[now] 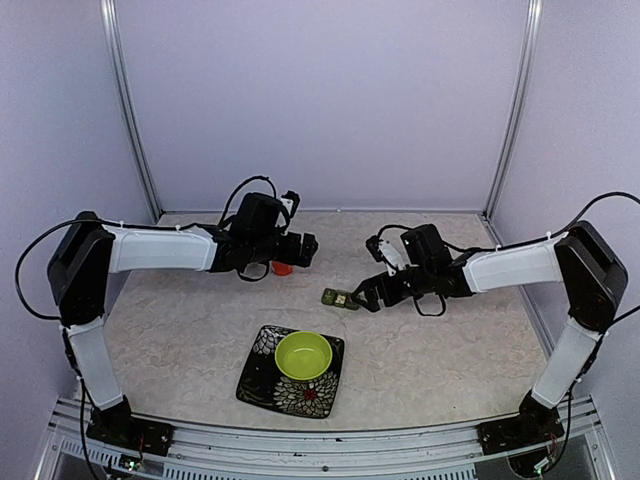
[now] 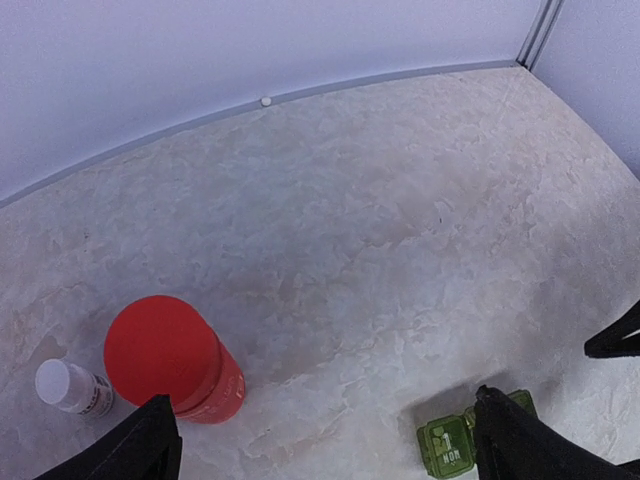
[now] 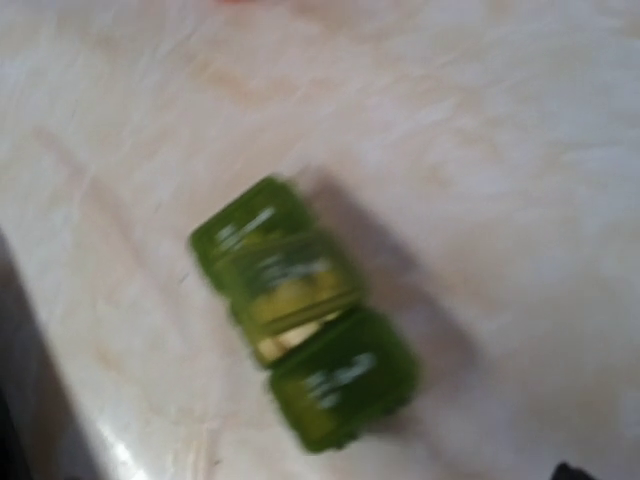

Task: Sort the pills into containers
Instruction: Adjust the pill container at the center of the board, then close the lid of the pill container on the pill container.

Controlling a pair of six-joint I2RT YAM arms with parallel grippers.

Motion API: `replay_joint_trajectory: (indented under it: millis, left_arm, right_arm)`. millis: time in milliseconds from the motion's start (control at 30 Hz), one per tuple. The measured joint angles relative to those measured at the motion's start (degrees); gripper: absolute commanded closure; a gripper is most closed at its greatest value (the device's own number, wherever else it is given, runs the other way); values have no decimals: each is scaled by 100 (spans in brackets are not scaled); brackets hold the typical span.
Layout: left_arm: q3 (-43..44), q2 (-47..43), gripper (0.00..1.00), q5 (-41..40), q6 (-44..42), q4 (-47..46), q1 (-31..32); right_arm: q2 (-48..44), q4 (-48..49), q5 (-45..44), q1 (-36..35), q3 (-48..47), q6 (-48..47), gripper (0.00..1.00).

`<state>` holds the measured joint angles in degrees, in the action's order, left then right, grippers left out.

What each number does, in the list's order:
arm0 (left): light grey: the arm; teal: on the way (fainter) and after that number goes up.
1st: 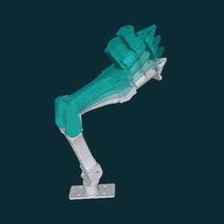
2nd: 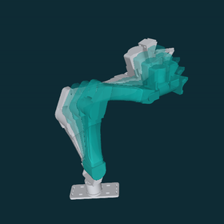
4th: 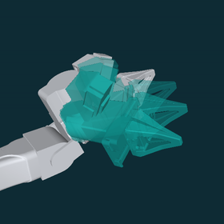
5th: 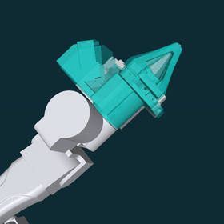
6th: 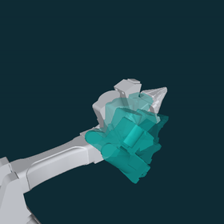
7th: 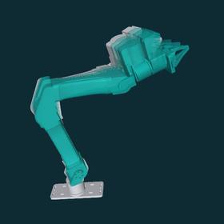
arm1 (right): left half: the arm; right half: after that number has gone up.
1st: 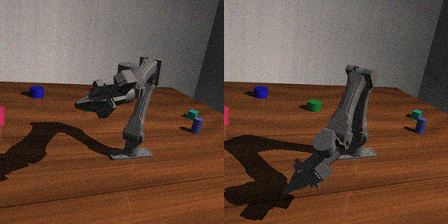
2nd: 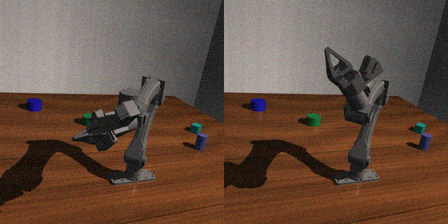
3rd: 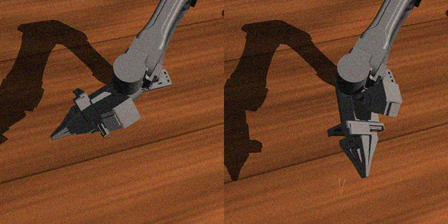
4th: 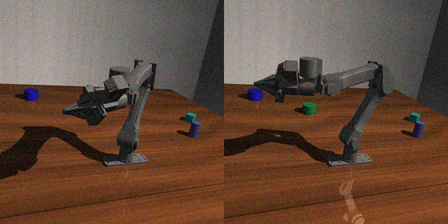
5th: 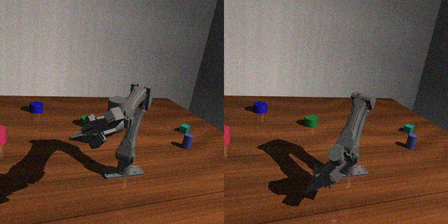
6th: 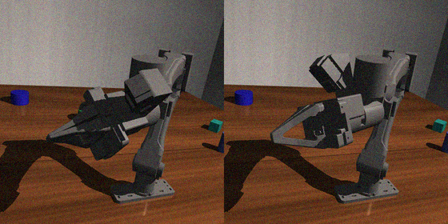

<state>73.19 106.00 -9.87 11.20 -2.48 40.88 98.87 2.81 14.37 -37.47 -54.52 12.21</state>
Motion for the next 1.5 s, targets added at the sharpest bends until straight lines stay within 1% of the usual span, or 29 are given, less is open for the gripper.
replay_joint_trajectory:
  millis: [200, 367, 500, 600, 967, 1300, 1500]
  left_arm:
    - [262, 525, 1, 46, -109, 232, 129]
    - [442, 927, 1, 136, -146, 452, 173]
    - [529, 1080, 1, 153, -164, 577, 199]
    - [592, 1161, 1, 162, -164, 643, 229]
    - [612, 1458, 1, 321, -164, 765, 323]
    - [619, 1506, 1, 424, -162, 789, 348]
    - [778, 1628, 1, 476, -133, 789, 348]
  right_arm:
    - [177, 42, 39, 254, -116, 396, 0]
    - [682, -15, -140, 256, -662, 546, 0]
    - [977, -151, -369, 256, -1165, 540, 0]
    - [1130, -177, -511, 254, -1357, 509, 0]
    - [1384, -389, -828, 212, -1368, 361, 0]
    - [1386, -398, -866, 66, -1447, 232, 0]
    - [1394, -400, -866, -37, -1447, 173, 0]
